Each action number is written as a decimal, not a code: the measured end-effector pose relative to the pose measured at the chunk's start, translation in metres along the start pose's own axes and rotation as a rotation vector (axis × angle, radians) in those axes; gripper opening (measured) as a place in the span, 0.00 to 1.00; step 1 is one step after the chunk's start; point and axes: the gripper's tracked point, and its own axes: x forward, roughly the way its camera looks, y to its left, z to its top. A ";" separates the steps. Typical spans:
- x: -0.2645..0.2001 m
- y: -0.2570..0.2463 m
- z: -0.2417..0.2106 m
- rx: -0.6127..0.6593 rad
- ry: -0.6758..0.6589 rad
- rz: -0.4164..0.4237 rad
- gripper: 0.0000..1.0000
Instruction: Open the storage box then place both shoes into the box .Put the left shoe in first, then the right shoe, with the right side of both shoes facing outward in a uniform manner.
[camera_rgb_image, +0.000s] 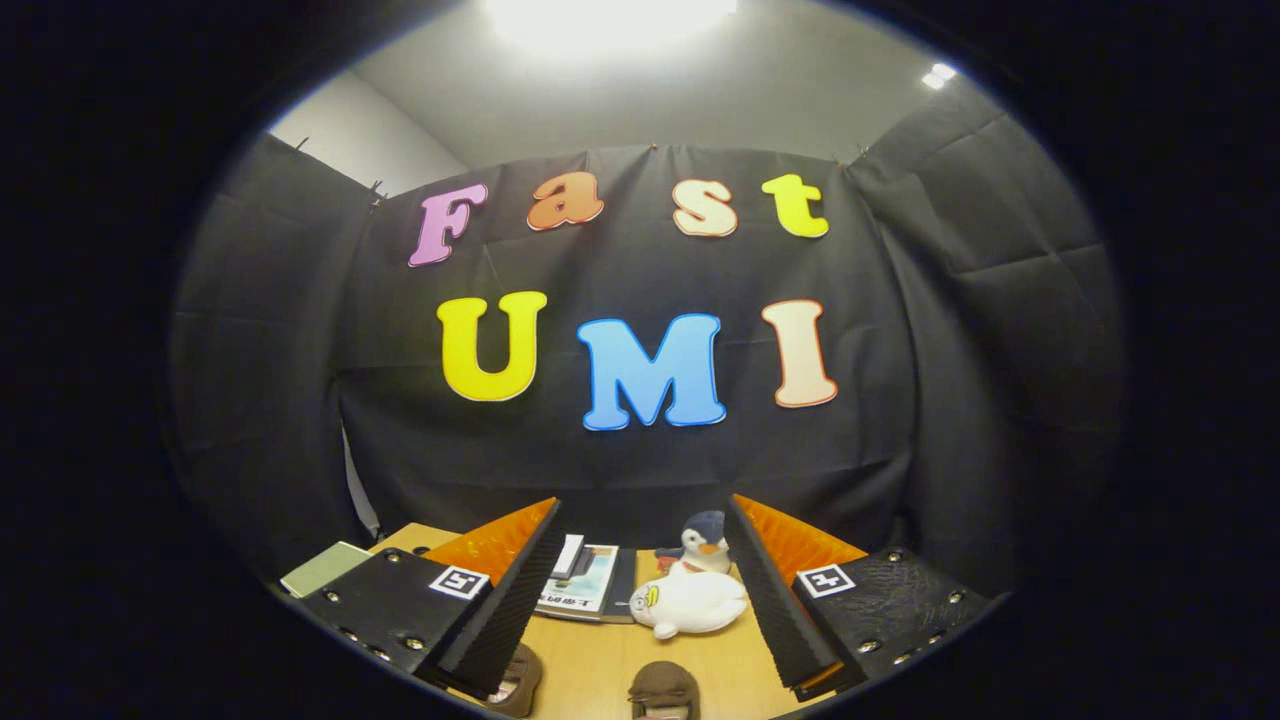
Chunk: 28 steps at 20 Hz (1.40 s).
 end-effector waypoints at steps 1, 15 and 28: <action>0.005 0.008 -0.008 0.023 0.025 0.033 0.96; 0.032 0.149 -0.116 0.166 0.323 0.462 0.97; 0.023 0.271 -0.256 0.538 0.778 0.828 0.99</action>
